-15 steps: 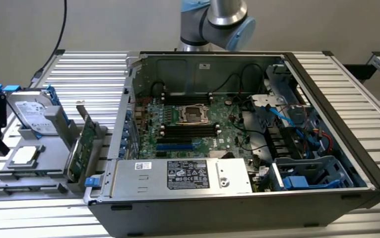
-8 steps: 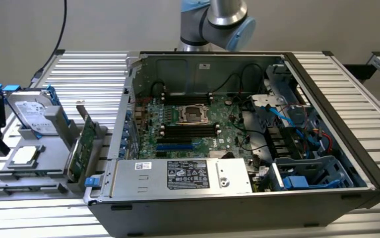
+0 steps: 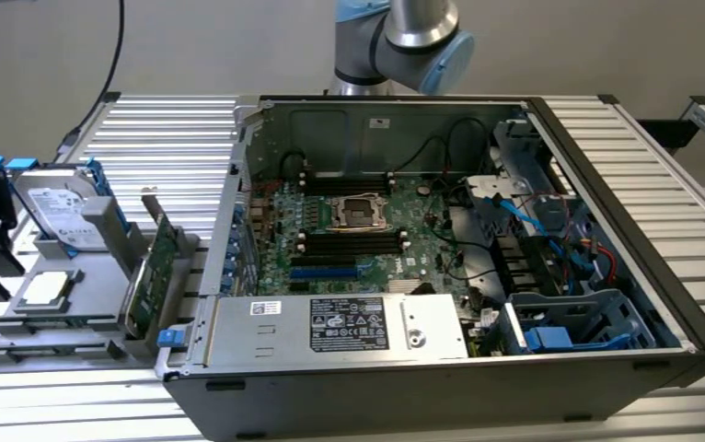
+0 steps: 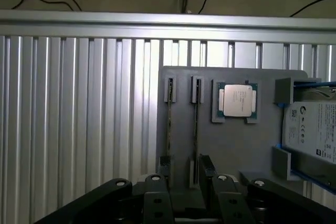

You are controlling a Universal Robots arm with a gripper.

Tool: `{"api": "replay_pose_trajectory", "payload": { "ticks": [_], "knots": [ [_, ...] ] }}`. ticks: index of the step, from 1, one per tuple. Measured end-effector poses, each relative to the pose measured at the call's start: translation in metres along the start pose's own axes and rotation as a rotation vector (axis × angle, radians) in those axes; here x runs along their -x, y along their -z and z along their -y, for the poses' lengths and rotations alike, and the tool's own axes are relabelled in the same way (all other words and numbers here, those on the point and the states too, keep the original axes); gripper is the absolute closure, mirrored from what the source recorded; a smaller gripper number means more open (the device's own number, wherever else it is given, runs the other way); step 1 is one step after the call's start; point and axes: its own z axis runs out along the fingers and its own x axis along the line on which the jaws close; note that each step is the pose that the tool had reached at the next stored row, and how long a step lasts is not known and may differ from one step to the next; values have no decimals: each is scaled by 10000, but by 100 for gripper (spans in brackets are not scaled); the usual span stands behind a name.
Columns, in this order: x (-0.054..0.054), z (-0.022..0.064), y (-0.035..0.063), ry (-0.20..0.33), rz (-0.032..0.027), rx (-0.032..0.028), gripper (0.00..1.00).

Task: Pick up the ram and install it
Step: 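Pick up the ram and move it above insertion slot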

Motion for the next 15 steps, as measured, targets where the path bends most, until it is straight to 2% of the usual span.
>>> {"api": "replay_pose_trajectory", "payload": {
  "ticks": [15],
  "knots": [
    [-44,1,-272,4,-2,2,64]
  ]
}}
